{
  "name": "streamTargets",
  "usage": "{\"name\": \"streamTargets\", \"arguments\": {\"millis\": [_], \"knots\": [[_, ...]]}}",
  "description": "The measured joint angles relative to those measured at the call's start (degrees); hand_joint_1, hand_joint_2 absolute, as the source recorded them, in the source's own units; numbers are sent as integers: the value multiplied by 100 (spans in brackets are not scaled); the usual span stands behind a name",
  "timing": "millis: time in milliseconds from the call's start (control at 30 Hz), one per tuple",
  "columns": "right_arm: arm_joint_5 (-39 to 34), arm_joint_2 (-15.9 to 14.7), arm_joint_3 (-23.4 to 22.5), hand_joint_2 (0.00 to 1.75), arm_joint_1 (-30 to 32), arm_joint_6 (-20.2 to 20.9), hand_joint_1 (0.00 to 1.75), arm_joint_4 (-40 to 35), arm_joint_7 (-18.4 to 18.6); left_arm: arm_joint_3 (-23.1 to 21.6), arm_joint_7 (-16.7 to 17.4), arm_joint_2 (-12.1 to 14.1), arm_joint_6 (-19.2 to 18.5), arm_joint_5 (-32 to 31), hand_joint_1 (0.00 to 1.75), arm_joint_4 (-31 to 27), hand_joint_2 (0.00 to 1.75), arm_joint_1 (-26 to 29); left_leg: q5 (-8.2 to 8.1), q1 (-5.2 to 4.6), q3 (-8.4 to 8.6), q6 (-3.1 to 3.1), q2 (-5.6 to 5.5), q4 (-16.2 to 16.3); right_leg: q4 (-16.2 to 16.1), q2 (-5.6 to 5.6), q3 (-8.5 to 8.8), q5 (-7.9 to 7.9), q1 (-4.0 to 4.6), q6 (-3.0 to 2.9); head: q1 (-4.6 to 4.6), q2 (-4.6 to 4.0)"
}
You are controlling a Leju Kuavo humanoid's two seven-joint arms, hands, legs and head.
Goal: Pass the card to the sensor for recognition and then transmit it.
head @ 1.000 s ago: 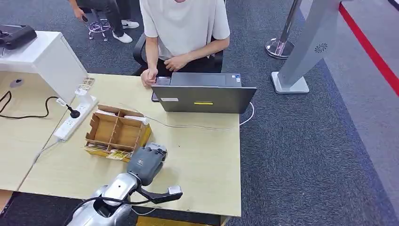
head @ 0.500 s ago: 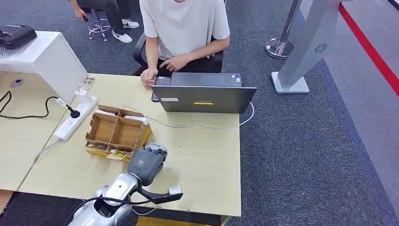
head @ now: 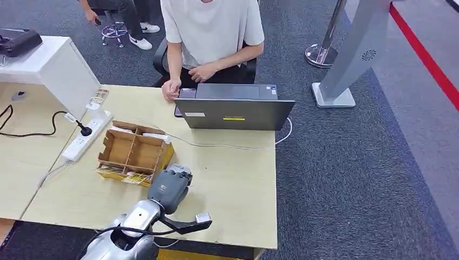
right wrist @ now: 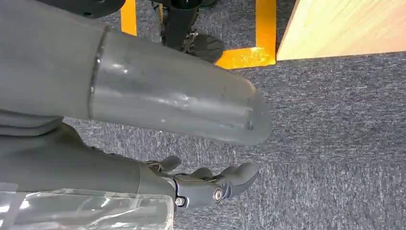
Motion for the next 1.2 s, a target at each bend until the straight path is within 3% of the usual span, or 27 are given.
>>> {"name": "streamTargets", "arguments": {"millis": [233,467,733,833,967,1200], "knots": [[118,0,-39,0,3,7,0,0,85,140,481,-11,-140,-282,175,269,175,14,0,1,1,0,2,-1,1,3,-1,0,1,-1,-2,0],[175,0,-79,0,8,9,0,0,105,448,394,-6,-103,-365,175,549,175,27,0,1,-1,0,-5,-2,3,-7,1,-1,1,0,0,0],[192,0,-103,0,8,2,0,0,101,498,330,-9,-92,-383,175,603,175,27,0,-1,-1,0,-5,-1,1,-8,1,0,0,0,0,0],[205,0,-127,0,8,11,0,0,85,529,157,-17,261,-381,175,612,175,28,1,0,-1,0,-5,-1,1,-7,0,0,1,0,0,0],[319,0,-127,0,-5,37,0,0,72,577,-293,-13,1397,-309,175,388,175,-105,3,1,-3,-1,-10,-1,2,-12,-1,0,1,0,0,0],[372,4,-127,0,-42,44,0,0,83,693,-483,-6,1501,-175,175,57,175,-496,4,0,-1,-1,-8,-1,2,-9,2,1,0,0,0,0]]}}
